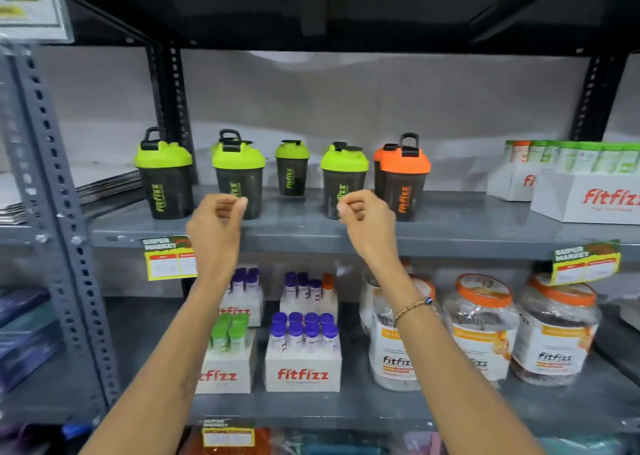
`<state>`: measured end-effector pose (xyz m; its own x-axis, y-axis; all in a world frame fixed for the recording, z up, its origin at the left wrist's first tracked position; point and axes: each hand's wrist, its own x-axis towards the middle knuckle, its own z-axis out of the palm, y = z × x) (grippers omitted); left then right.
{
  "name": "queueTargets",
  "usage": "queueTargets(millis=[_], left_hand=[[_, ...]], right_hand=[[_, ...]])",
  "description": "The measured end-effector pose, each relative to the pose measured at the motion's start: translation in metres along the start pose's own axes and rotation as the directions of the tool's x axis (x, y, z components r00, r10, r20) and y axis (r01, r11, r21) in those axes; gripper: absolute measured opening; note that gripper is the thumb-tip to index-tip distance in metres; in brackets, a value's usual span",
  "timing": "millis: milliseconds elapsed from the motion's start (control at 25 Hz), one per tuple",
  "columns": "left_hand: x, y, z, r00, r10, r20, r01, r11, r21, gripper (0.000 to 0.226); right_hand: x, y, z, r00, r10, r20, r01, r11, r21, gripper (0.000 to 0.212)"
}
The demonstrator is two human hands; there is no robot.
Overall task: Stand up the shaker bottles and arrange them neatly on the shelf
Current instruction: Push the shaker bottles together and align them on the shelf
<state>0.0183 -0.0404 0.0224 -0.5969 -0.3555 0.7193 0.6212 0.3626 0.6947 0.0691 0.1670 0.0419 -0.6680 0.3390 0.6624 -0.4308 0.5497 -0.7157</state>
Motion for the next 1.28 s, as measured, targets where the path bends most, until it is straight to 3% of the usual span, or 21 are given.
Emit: queueTargets(millis=[120,200,320,400,520,640,800,1280], left_hand=[[0.03,-0.031,-0.047,0.979,0.045,-0.198,-0.045,0.999,0.006,0.034],[0.045,-0.041,-0.058,0.978,0.039,-0.204,-0.037,0.999,0.018,0.057],[0.083,-0.066,-0.079,0.993,-0.079,0.085,0.055,0.967,0.249,0.095],[0.104,-0.077,-0.088,0.931,-0.224,0.288,0.088,0.904,0.418,0.107],[0.124,-0.085,-0.088,0.852,-0.325,0.411,0.099,0.87,0.483,0.087],[0.133,-0.095,-0.084,0.854,-0.321,0.409,0.018,0.804,0.595,0.078],[0.136,-0.093,-0.078,0.861,-0.319,0.396,0.026,0.805,0.593,0.067],[0.12,-0.08,-0.032,0.828,-0.294,0.478,0.004,0.854,0.52,0.077]], right_hand=[[0.003,-0.034,0.058,0.995,-0.026,0.097,0.026,1.0,0.001,0.011],[0.008,-0.047,0.079,0.986,0.025,0.164,-0.023,1.0,-0.015,0.022],[0.013,-0.063,0.121,0.935,0.171,0.31,-0.143,0.984,-0.11,0.065],[0.019,-0.063,0.136,0.891,0.26,0.371,-0.192,0.958,-0.211,0.084],[0.03,-0.055,0.148,0.875,0.317,0.365,-0.253,0.944,-0.212,0.081],[0.034,-0.05,0.155,0.894,0.304,0.33,-0.237,0.944,-0.228,0.071],[0.039,-0.045,0.155,0.899,0.311,0.308,-0.248,0.941,-0.229,0.065],[0.056,-0.015,0.121,0.914,0.358,0.191,-0.305,0.917,-0.257,0.065]])
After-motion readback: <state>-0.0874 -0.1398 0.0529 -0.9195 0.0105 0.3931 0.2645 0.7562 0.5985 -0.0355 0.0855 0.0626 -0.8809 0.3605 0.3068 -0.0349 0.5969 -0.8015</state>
